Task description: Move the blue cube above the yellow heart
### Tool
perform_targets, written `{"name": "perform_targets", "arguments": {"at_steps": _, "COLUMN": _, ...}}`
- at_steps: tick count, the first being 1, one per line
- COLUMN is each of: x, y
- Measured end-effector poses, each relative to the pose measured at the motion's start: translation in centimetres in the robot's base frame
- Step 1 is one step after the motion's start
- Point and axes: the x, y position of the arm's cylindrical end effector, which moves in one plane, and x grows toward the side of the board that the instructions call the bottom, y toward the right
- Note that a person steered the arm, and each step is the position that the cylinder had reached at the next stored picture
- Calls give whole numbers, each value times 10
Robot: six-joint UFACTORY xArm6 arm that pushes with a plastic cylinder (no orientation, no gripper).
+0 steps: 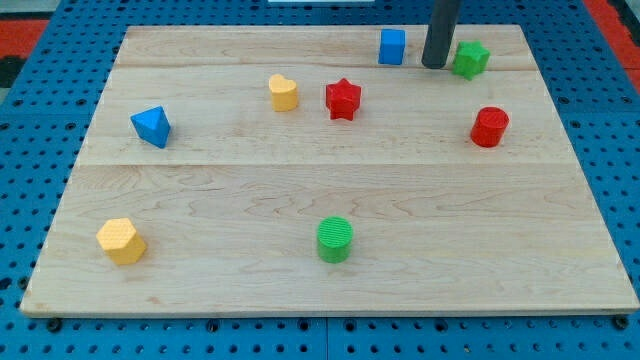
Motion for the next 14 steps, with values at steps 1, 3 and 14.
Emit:
{"name": "perform_targets", "arguments": {"at_steps": 1, "x": -18, "y": 0}}
{"name": "perform_targets", "arguments": {"at_steps": 3, "x": -21, "y": 0}}
{"name": "perform_targets", "arguments": {"at_steps": 14, "x": -55, "y": -73}}
